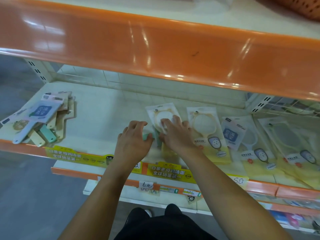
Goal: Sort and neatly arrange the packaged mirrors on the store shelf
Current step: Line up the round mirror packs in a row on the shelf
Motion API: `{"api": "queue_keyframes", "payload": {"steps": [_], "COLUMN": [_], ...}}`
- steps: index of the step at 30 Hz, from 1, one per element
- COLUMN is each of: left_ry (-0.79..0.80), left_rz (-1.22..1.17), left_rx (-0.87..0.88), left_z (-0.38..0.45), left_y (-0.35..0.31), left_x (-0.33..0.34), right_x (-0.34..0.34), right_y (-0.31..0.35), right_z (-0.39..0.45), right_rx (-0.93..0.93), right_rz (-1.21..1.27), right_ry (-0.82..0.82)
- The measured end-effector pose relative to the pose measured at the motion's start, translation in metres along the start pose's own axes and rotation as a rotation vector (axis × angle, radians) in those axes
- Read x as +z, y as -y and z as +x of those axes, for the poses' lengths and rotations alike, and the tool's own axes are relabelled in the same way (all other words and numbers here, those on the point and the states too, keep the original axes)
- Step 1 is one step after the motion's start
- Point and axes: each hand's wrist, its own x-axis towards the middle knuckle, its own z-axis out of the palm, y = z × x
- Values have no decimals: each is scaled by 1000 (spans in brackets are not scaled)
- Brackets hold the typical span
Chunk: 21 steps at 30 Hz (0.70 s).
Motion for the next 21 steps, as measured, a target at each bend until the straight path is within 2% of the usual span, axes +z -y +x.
{"api": "queue_keyframes", "payload": {"steps": [5, 21], "left_ry": [-10, 42], "left_rz": [6, -23], "left_rx": [14, 117], "left_z": [-3, 2], "left_y": [8, 7], "left_x": [-2, 1], "right_x": [8, -12], "right_y": [-2, 4], "right_z": [-5, -28], "right_rx": [49, 122], "right_rz": [35, 159], "right_ry": [-111, -193]}}
